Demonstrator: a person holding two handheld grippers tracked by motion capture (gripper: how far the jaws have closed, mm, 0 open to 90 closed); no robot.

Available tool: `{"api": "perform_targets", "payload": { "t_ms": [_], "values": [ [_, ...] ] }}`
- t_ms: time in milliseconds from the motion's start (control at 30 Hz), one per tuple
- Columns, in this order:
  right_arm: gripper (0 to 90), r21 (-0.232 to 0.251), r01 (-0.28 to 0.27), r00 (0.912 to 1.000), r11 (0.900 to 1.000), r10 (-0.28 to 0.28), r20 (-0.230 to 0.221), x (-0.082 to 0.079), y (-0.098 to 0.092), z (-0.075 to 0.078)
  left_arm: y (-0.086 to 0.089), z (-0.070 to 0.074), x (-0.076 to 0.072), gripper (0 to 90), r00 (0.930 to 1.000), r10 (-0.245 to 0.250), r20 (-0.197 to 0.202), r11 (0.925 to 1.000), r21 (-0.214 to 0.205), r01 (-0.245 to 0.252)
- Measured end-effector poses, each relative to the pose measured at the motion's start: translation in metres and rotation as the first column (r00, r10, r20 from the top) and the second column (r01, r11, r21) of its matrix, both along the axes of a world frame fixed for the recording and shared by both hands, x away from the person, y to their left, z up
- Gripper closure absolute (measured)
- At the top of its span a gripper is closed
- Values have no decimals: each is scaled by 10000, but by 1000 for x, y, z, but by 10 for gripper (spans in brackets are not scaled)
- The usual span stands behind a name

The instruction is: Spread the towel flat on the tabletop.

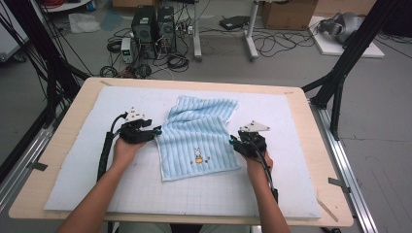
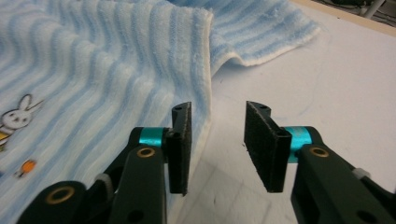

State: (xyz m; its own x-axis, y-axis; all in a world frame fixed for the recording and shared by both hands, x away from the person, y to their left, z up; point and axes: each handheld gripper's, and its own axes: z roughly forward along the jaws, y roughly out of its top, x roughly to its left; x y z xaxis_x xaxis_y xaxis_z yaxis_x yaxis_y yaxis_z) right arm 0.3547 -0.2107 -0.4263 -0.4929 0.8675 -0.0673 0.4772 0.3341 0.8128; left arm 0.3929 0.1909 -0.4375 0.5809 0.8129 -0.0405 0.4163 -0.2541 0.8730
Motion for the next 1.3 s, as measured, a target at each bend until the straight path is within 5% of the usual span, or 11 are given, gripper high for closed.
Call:
{"api": "perform_targets", "payload": {
  "t_ms": [233, 333, 467, 633, 800, 967, 1033, 1167, 1300],
  "values": [
    [508, 331, -26, 9998, 9994, 32, -173, -33, -21, -5, 11, 3, -40, 460, 9995, -58, 294, 9996, -271, 66],
    [506, 355, -48, 9997, 9994, 56, -233, -47, -30, -11, 12, 0, -58, 475, 9979, -621, 179, 9956, -697, 632],
    [505, 603, -38, 9991, 9982, 63, -423, -61, -40, -13, 1, -4, -81, 552, 9890, -1454, 258, 9851, -890, 1471],
    [497, 636, -298, 9989, 9975, 321, -349, -73, -41, -11, -20, -6, -100, 545, 9756, -2195, 15, 9747, -440, 2193],
    [490, 720, -797, 9951, 9942, 836, -522, -79, -35, -14, -34, -11, -106, 524, 9647, -2596, -448, 9655, 107, 2603],
    [490, 654, -1583, 9849, 9852, 1623, -605, -76, -19, -17, -44, -13, -105, 539, 9451, -3033, -1220, 9462, 787, 3138],
    [492, 590, -1766, 9811, 9825, 1805, -698, -72, -11, -18, -43, -13, -105, 575, 9501, -2913, -1113, 9489, 921, 3018],
    [575, 360, -2316, 9647, 9721, 2343, -1204, -62, 4, -22, -38, -13, -106, 852, 9481, -2970, -1133, 9485, 799, 3066],
    [796, 899, -2617, 9492, 9609, 2732, -1563, -60, 5, -23, -35, -13, -110, 868, 9438, -3103, -1143, 9447, 738, 3195]
  ]
}}
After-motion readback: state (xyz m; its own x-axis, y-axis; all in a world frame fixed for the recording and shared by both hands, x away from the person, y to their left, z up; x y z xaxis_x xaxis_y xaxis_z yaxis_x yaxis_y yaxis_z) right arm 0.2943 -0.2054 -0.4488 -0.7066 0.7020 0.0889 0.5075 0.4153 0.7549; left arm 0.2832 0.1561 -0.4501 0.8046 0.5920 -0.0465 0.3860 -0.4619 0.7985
